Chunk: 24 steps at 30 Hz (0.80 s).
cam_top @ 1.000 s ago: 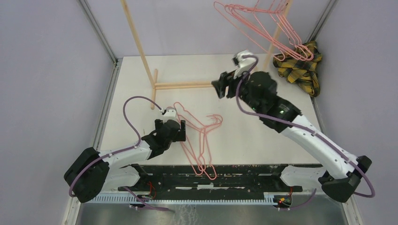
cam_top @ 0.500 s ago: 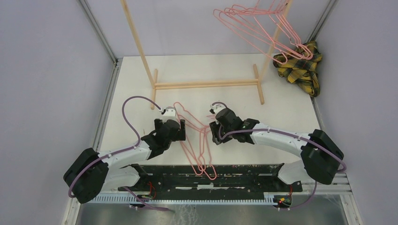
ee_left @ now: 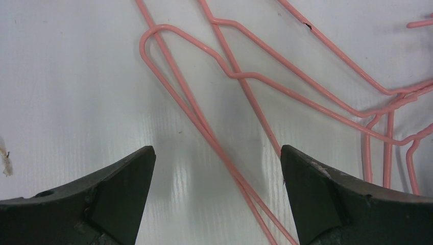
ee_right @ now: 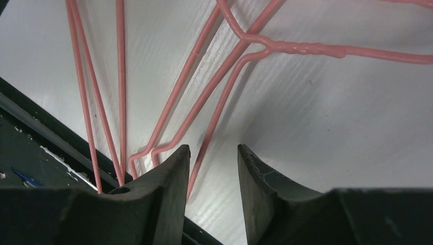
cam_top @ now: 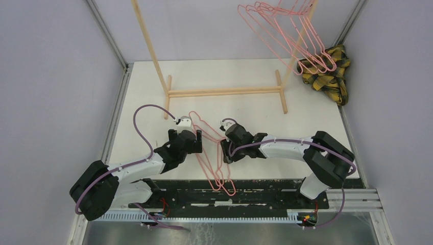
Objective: Organize the hangers
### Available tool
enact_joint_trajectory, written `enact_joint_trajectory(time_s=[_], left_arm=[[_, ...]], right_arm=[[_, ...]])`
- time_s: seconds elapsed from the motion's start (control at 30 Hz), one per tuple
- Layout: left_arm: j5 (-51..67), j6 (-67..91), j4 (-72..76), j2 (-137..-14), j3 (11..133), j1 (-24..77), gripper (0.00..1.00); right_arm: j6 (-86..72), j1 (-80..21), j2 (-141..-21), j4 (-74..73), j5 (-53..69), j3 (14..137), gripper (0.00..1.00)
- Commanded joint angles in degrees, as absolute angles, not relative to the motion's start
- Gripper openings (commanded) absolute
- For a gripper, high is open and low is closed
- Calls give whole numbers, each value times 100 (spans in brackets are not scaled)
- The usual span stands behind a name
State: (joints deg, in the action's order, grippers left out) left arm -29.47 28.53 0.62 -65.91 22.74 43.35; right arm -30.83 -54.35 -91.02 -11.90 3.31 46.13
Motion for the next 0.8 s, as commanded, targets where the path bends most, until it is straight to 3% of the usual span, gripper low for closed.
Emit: enact_joint_trajectory(time_s=[0.0, 0.17, 0.33, 0.37, 0.77], left_arm=[[-3012, 3006, 325, -6463, 2363, 4333, 99], [-2989, 3006, 309, -6418, 2363, 4332, 99], [-2972, 3006, 291, -6376, 2341, 4329, 99], [-2972, 3006, 278, -6364, 2338, 4330, 99], [-2890, 3029, -30, -5808, 2461, 4328, 99]], right_arm=[[-3227, -5482, -9316, -735, 387, 4704, 46], [-3247, -5605, -9606, -864, 217, 4909, 37], [-3268, -5664, -9662, -1062, -175, 4983, 3], [-3281, -5665, -9576, -1139, -390, 4977, 1], [-2757, -5662, -7809, -1884, -3001, 5132, 1]])
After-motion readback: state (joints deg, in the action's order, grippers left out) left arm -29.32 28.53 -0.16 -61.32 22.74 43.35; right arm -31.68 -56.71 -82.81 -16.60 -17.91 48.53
